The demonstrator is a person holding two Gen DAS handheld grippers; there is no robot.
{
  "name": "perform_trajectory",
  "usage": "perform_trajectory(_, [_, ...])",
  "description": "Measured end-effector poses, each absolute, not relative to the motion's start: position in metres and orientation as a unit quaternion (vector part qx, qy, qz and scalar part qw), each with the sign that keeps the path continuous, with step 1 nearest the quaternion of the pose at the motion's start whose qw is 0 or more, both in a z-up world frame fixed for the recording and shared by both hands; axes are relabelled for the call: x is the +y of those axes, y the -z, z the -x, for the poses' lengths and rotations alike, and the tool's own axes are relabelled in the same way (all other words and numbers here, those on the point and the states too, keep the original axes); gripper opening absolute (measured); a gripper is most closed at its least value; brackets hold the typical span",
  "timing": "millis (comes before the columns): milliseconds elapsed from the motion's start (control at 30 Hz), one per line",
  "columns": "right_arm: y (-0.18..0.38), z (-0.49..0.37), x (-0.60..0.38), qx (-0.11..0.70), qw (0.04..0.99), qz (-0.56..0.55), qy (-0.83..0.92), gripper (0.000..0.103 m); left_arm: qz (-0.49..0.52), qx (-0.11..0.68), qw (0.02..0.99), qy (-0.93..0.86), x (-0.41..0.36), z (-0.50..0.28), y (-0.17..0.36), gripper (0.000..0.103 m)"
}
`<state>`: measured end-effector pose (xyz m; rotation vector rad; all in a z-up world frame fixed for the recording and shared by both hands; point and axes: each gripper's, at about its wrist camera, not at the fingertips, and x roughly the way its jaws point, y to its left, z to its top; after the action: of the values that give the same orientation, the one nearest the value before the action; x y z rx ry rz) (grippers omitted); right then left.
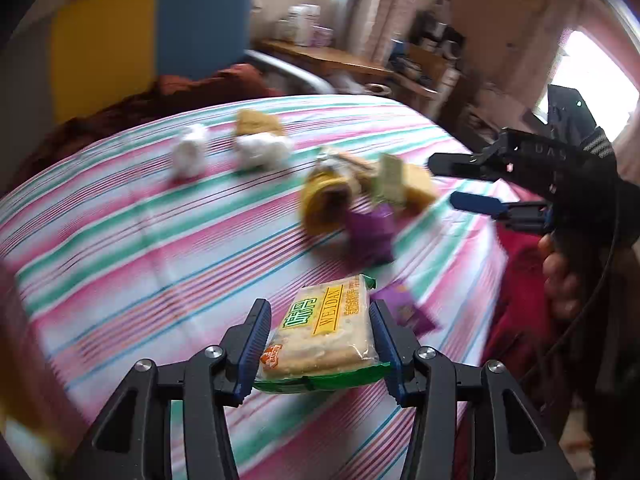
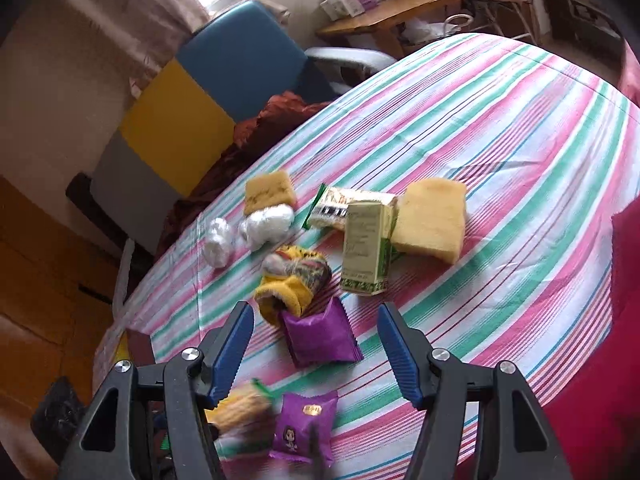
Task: Organize objects
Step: 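Grasp the WEIDAN cracker pack with the left gripper, then carry cracker pack toward tray with left gripper while right gripper grasps purple packet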
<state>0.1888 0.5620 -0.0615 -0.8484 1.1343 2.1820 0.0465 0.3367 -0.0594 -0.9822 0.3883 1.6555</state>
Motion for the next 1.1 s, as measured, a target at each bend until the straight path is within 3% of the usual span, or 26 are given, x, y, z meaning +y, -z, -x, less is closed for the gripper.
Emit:
perform_trajectory(267, [0.071, -0.164, 0.549, 0.385, 0.264, 0.408, -0.784, 0.065, 0.421, 0.221, 0.539, -0.696, 0.310, -0.072, 0.090, 0.051])
perform_trajectory(433, [0.083, -0.143, 0.519, 0.338, 0.227, 0.503, -0.763, 0.065, 0.427, 0.204, 0.537, -0.699, 0.309, -0.066, 0.091, 0.066])
perform_trajectory(700, [0.101, -0.122, 0.493, 0.287, 0.226, 0.589, -0.721, 0.065, 0.418, 0.242, 0.543, -0.686, 0.320, -0.070, 0.100, 0.069])
perform_trajectory(800, [0.108, -0.116, 0.491, 0.279, 0.228, 0.607, -0.709, 0.065, 0.402, 0.259, 0.545, -0.689, 0.319, -0.075, 0.102, 0.068])
perform_trajectory(900, [0.117, -0.110, 0.488, 0.269, 0.227, 0.622, -0.699, 0.055, 0.388, 0.265, 0.547, -0.693, 0.315, -0.076, 0.101, 0.050])
perform_trajectory(967, [0.125, -0.105, 0.485, 0.262, 0.221, 0.631, -0.696, 0.046, 0.388, 0.258, 0.548, -0.694, 0.312, -0.074, 0.101, 0.049])
perform_trajectory(1100, [0.126, -0.102, 0.476, 0.242, 0.218, 0.626, -0.708, 0.044, 0.392, 0.233, 0.551, -0.699, 0.299, -0.069, 0.097, 0.049])
